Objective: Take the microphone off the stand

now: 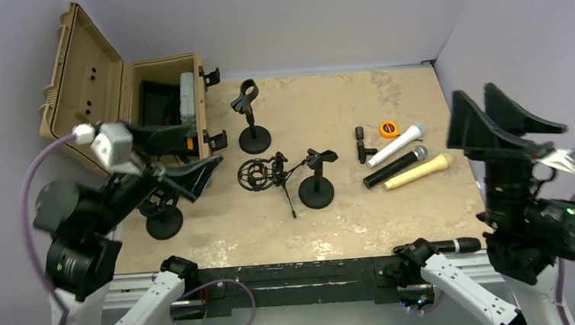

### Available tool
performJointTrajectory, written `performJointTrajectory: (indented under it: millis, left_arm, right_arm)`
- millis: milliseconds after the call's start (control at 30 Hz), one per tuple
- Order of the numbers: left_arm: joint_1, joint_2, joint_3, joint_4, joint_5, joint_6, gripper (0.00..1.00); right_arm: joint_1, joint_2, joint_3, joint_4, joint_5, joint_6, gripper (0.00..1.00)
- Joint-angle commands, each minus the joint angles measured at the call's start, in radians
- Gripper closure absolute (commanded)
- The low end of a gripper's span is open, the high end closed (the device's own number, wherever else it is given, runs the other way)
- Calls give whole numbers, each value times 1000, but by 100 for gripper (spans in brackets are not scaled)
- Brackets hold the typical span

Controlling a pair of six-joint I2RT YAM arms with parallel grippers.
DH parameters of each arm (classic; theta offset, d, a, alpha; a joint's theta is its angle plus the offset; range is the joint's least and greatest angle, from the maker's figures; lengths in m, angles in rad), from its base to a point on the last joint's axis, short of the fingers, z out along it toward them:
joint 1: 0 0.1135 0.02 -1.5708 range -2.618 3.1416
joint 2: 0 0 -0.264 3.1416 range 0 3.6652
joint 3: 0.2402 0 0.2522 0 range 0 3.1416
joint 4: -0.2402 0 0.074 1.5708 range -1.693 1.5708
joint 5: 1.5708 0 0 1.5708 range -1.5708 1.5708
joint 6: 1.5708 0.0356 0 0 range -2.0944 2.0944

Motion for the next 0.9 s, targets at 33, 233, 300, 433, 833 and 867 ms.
performJointTrajectory:
  millis: [33,233,300,433,833,867]
  left_arm:
    - [-5,-163,-46,81,-113,107,0]
    - [-5,-270,-87,85,-188,131,0]
    - [-6,-280,-83,73,-197,134,0]
    - [-5,-287,-79,59,-202,130,0]
    - [-5,-266,-82,59,-183,103,0]
    - [-5,-263,-79,58,-179,103,0]
  right_arm:
    - [5,-51,56,18,69,-75,1]
    - [5,-103,73,-8,167,-64,1]
    - [5,-106,87,-31,170,-64,1]
    - [5,-104,116,-68,196,-61,1]
    - [2,-74,110,-165,314,-10,1]
    - [2,-69,118,-183,326,3,1]
